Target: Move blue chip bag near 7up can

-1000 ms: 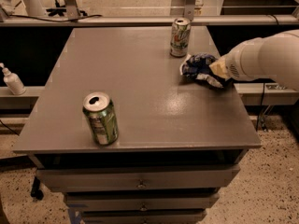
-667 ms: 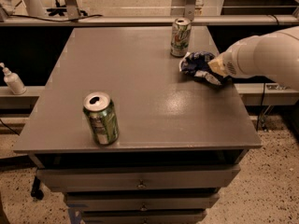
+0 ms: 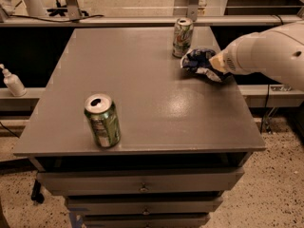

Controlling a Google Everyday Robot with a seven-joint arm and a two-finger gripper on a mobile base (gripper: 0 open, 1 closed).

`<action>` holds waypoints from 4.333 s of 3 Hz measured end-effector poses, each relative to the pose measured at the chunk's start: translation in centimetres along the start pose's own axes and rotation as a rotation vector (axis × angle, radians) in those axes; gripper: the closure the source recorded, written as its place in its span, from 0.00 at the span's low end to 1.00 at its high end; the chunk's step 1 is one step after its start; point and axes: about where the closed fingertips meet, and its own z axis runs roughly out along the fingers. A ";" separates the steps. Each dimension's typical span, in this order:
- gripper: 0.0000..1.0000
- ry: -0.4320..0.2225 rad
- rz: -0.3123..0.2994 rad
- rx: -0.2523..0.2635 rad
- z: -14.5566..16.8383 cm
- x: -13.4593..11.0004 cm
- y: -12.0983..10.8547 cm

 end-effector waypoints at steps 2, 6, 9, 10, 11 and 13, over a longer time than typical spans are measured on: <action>0.61 0.001 0.014 0.000 0.6 -0.2 0.4; 0.00 -0.003 0.022 -0.020 0.3 0.0 1.4; 0.00 -0.116 0.045 -0.136 -5.6 -0.9 3.2; 0.00 -0.197 0.086 -0.226 -7.6 -1.9 3.7; 0.00 -0.303 0.135 -0.347 -10.2 -1.7 3.9; 0.00 -0.384 0.062 -0.353 -16.8 4.9 0.6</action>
Offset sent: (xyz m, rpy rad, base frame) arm 0.0060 0.0069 -0.0113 0.0175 0.0130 -0.0137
